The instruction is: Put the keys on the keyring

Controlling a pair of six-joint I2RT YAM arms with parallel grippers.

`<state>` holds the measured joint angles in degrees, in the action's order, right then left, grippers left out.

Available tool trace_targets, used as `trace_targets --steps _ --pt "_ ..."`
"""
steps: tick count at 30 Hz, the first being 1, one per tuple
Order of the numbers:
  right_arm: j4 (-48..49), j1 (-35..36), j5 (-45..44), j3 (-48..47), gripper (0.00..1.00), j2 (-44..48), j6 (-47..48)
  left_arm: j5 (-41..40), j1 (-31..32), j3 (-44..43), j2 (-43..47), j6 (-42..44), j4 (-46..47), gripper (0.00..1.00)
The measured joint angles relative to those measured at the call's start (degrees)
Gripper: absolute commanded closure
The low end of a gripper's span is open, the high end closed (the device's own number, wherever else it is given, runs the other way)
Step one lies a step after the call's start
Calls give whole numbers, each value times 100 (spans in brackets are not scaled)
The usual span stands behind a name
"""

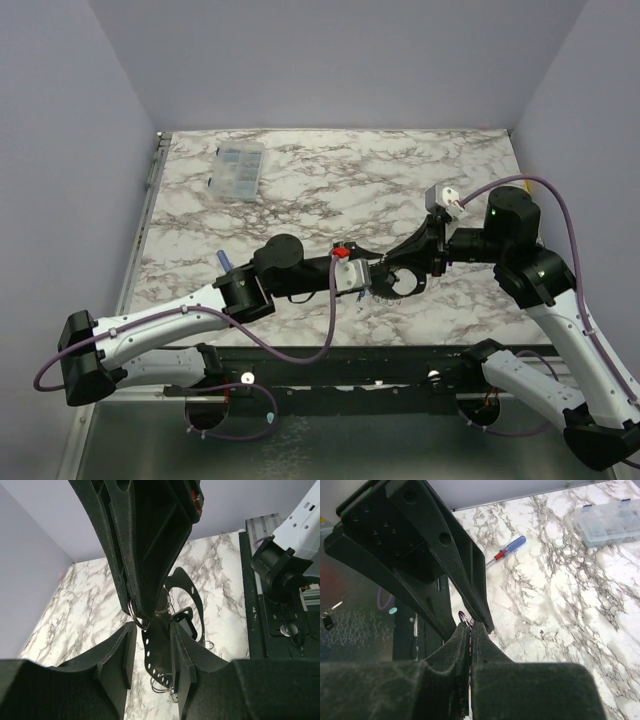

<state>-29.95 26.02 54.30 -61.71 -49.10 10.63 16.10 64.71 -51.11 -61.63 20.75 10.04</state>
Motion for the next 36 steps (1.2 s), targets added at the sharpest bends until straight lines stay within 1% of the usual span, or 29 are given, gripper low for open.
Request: trace_targets --steps 5,13,21,23,25,26,27,28,32,33,35,36 --pt "-17 37 -85 0 99 2 15 -155 -22 -7 -162 138 -7 66" --pt "-39 105 -229 0 99 0 85 -160 -52 -107 -317 201 -42 70" --pt "-76 247 -420 0 99 -59 153 -160 -52 -258 -334 243 -328 73" --pt "-109 295 -503 0 99 -87 188 -162 -52 -269 -358 247 -380 78" --pt "-168 332 -586 0 99 -111 223 -166 -59 -273 -391 264 -426 86" --pt "-203 343 -612 0 99 -116 236 -186 -61 -278 -411 264 -461 90" --pt "-251 356 -632 0 99 -118 251 -197 -61 -278 -413 284 -479 98" --pt "-284 363 -658 0 99 -118 262 -201 -63 -280 -433 291 -485 100" --pt "-343 365 -697 0 99 -114 302 -208 -63 -289 -472 374 -535 100" --pt "-341 365 -706 0 93 -109 297 -208 -63 -289 -472 402 -535 100" --pt "-341 367 -730 2 70 -79 284 -208 -63 -289 -472 450 -525 100" --pt "-341 367 -745 2 56 -55 247 -208 -63 -289 -476 496 -503 100"
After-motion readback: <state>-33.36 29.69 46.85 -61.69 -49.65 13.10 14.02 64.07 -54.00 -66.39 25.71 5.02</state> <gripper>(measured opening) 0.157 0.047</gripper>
